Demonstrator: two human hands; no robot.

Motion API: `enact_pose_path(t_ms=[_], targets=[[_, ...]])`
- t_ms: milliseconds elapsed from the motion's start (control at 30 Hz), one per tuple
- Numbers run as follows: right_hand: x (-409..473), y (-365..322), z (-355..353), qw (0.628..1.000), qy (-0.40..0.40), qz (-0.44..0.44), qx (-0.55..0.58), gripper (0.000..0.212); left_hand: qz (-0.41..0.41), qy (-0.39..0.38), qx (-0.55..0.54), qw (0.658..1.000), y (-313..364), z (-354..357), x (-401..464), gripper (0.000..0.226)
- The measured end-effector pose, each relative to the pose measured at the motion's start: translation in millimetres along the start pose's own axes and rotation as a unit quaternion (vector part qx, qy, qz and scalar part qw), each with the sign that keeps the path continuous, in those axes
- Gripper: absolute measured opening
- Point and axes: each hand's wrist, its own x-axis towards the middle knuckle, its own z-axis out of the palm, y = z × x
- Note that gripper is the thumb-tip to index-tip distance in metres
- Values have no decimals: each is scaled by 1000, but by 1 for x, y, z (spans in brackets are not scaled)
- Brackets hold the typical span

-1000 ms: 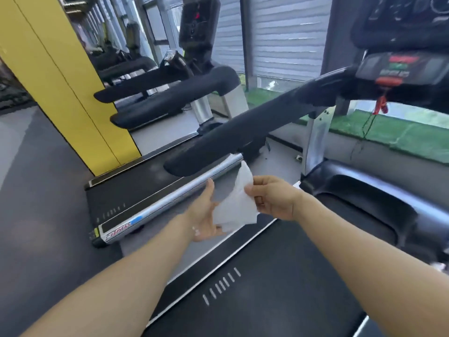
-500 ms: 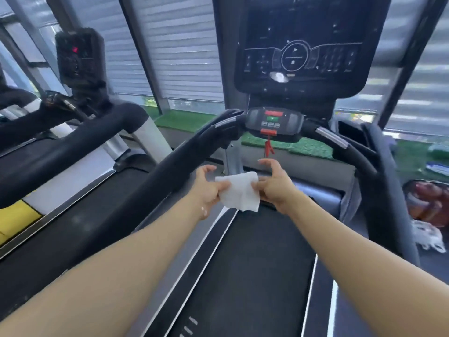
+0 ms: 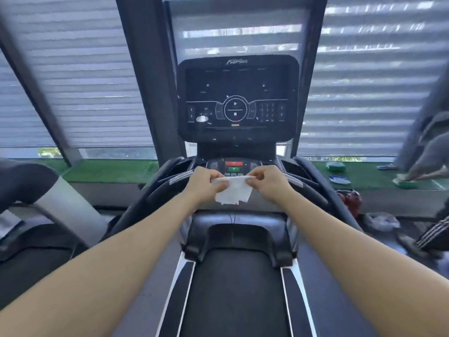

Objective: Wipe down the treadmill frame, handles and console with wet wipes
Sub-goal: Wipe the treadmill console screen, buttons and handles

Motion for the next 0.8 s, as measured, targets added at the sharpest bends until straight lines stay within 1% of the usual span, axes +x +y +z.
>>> enact_pose_path(t_ms=[33,67,133,167,200,267,333,367,400,467,533,600,667,733,800], targets=[[8,-4,-1,1000,8,7,4,7,14,-14,-10,1000,0,-4,8,8],[15,-8,-2,1000,15,14,12,11,22,-31,-29,999,1,-8,16,11],[32,-11,-5,998,30,34,44,20,12,-76,-131,988,2,-10,31,15],[40,-12,-6,997,33,42,64,22,0,-100,-198,975,3,-9,38,13],[49,-13,-5,995,32,49,82,20,-9,-115,-248,962,3,-7,46,12],[67,-15,-1,990,38,59,121,10,-11,-111,-281,953,3,-3,63,11],[90,-14,3,983,58,65,160,22,-10,-84,-285,955,0,-1,82,12],[104,-14,5,978,59,67,187,24,-8,-66,-282,957,-2,-2,94,12],[119,-14,7,973,48,65,216,19,-7,-49,-280,959,-4,-4,109,12],[148,-15,8,959,0,57,277,3,-16,-18,-276,961,-7,-8,136,11],[180,-15,7,945,-41,50,322,11,-27,7,-271,962,-6,-10,164,10],[209,-14,3,936,-68,33,343,14,-30,31,-258,965,-3,-9,193,9],[235,-12,-3,933,-89,18,349,11,-33,50,-251,966,1,-9,221,6],[259,-8,-8,934,-88,13,345,6,-35,60,-234,970,2,-7,246,10],[281,-4,-9,933,-70,31,351,12,-35,73,-201,976,0,-4,267,10]])
